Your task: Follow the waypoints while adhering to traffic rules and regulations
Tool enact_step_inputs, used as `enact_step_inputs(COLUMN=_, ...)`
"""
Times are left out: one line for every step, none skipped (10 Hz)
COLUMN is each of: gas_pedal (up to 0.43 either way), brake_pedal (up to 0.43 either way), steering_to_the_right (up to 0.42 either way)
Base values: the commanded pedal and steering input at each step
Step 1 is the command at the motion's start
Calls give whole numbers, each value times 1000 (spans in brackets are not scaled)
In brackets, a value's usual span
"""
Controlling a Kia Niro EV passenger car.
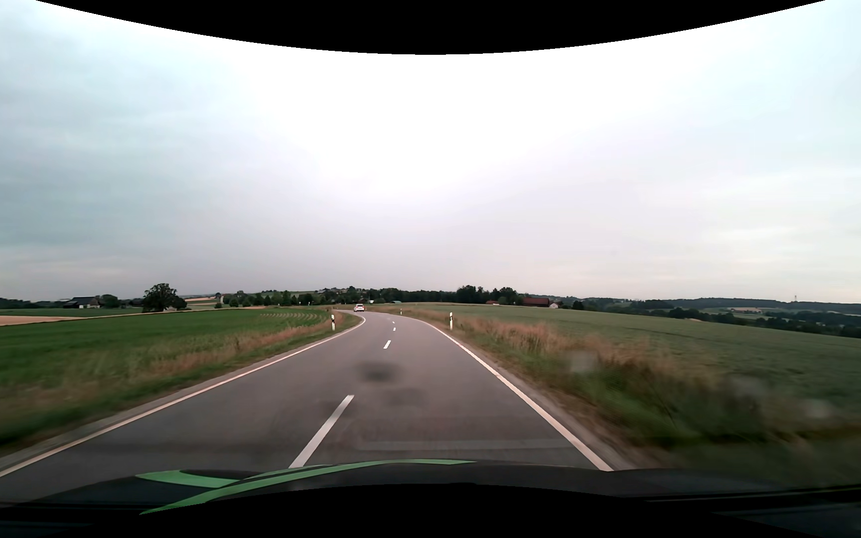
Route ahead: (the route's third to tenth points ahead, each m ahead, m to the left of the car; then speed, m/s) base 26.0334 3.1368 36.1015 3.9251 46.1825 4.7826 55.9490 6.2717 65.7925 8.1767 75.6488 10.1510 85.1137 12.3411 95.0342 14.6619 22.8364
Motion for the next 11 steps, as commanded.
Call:
enact_step_inputs(gas_pedal=87, brake_pedal=0, steering_to_the_right=-20)
enact_step_inputs(gas_pedal=87, brake_pedal=0, steering_to_the_right=-18)
enact_step_inputs(gas_pedal=87, brake_pedal=0, steering_to_the_right=-14)
enact_step_inputs(gas_pedal=87, brake_pedal=0, steering_to_the_right=-14)
enact_step_inputs(gas_pedal=79, brake_pedal=0, steering_to_the_right=-14)
enact_step_inputs(gas_pedal=79, brake_pedal=0, steering_to_the_right=-13)
enact_step_inputs(gas_pedal=79, brake_pedal=0, steering_to_the_right=-13)
enact_step_inputs(gas_pedal=67, brake_pedal=0, steering_to_the_right=-12)
enact_step_inputs(gas_pedal=67, brake_pedal=0, steering_to_the_right=-13)
enact_step_inputs(gas_pedal=67, brake_pedal=0, steering_to_the_right=-13)
enact_step_inputs(gas_pedal=59, brake_pedal=0, steering_to_the_right=-13)
